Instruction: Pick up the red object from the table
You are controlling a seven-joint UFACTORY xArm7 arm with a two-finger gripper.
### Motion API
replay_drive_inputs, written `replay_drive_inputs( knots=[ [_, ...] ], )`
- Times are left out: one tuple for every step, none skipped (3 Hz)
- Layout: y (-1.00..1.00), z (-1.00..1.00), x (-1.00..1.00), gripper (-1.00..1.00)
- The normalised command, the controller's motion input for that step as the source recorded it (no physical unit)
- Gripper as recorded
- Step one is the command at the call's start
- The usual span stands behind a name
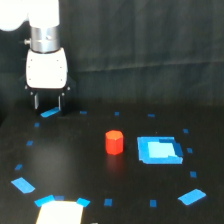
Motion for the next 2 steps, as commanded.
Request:
replay_drive_inputs(
  knots=[
    [-0.12, -0.59, 1.0, 0.65],
    [-1.0, -1.0, 1.0, 1.0]
  ],
)
